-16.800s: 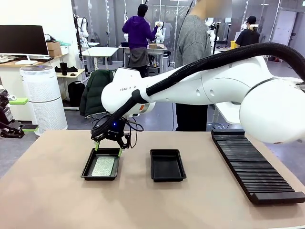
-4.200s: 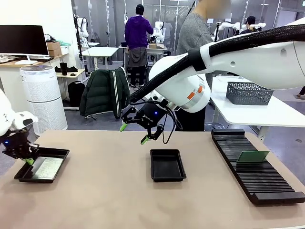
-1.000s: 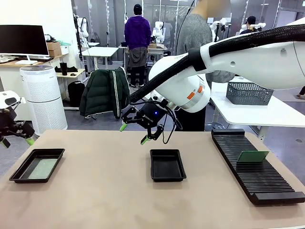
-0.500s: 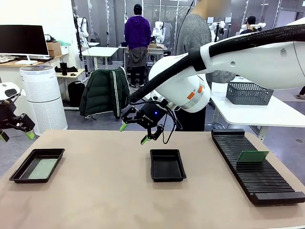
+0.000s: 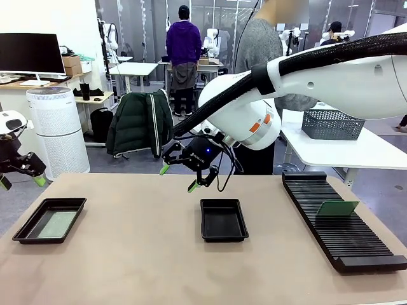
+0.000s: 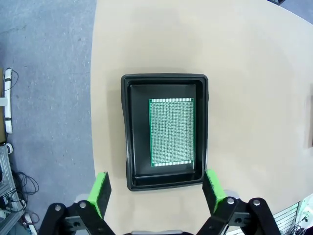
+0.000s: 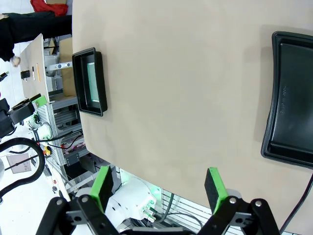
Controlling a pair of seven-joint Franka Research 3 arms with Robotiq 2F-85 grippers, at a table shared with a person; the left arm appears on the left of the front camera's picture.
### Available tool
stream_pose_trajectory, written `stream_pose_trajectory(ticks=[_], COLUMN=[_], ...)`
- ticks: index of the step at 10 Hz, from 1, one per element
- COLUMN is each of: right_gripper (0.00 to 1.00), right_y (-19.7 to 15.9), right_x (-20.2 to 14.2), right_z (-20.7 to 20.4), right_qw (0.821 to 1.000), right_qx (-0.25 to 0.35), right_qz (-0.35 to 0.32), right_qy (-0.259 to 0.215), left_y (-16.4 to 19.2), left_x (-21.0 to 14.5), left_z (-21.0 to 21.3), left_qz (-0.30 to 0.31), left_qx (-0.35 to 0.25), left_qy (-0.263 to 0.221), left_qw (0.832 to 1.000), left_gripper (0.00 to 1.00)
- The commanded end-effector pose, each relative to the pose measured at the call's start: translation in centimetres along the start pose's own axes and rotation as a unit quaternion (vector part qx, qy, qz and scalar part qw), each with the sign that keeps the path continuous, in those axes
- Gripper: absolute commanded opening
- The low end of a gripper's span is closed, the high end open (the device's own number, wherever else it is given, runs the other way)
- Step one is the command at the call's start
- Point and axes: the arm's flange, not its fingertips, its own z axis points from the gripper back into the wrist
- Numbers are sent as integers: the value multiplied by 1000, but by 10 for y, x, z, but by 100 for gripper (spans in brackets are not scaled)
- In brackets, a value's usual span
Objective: Inspect and transfer BCBs to ESD trays.
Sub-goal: Pick up the Blank PCB from the PCB Rack and place it in the right ESD tray.
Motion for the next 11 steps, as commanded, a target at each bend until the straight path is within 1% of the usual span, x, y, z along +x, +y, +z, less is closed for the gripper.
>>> stream_pose_trajectory(ticks=[1, 8, 11], right_gripper=[100, 100, 100], right_y=[-1, 0, -11], right_x=[0, 0, -35], right_z=[0, 0, 56], right_qw=[1000, 1000, 998], right_qx=[0, 0, -32], right_qz=[-1, 0, 33], right_qy=[0, 0, -45], left_y=[2, 2, 2], left_x=[0, 0, 0], left_z=[-2, -2, -2], left_qz=[0, 0, 0], left_qx=[1, 1, 1], left_qy=[-5, -5, -5], left_qw=[1000, 1000, 1000], left_gripper=[100, 100, 100])
